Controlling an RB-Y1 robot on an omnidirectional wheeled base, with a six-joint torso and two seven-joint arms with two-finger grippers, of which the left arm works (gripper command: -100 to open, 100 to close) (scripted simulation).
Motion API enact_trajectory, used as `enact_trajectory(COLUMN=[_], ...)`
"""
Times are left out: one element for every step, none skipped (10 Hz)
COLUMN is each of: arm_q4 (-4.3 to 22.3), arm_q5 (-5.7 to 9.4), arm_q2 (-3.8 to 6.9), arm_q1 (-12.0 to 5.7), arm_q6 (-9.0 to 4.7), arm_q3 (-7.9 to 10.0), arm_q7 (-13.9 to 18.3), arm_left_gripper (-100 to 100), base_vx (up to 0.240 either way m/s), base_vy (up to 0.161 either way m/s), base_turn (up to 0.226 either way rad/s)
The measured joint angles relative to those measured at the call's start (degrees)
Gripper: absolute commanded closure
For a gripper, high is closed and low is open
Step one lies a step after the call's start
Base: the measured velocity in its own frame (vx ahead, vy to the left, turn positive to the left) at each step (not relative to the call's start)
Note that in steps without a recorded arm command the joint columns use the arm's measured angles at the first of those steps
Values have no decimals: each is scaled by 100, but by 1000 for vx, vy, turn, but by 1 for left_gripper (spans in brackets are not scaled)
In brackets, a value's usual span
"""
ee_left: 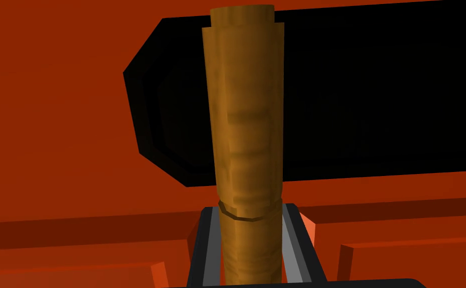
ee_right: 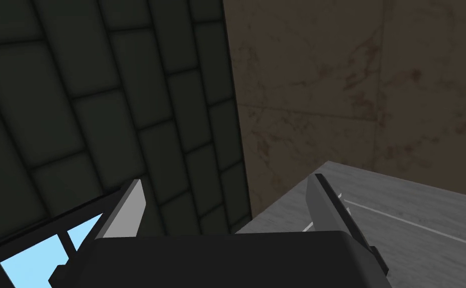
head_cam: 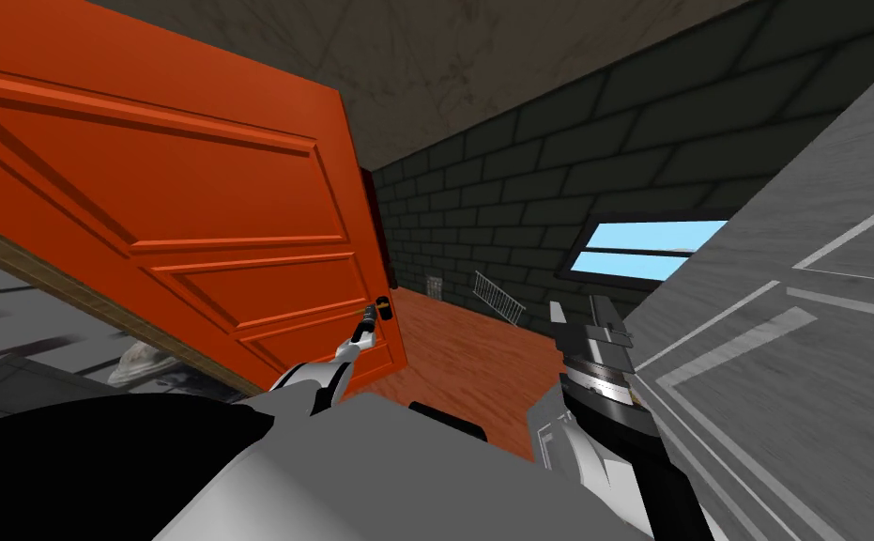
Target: Push the door open
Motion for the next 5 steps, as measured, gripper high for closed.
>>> enact_trajectory(arm_q4=[197,14,23,-198,-202], arm_q5=[-3,13,31,62,65], arm_q2=[75,110,158,144,190], arm_q1=[-54,67,73,225,264], arm_q6=[-106,-38,15,105,106], arm_q3=[0,30,80,159,159], arm_q7=[69,102,108,74,106], arm_left_gripper=[100,100,100,100,100], base_vx=[114,163,205,120,31], base_vy=[-27,-48,-59,-25,3], base_turn=[23,59,70,49,9])
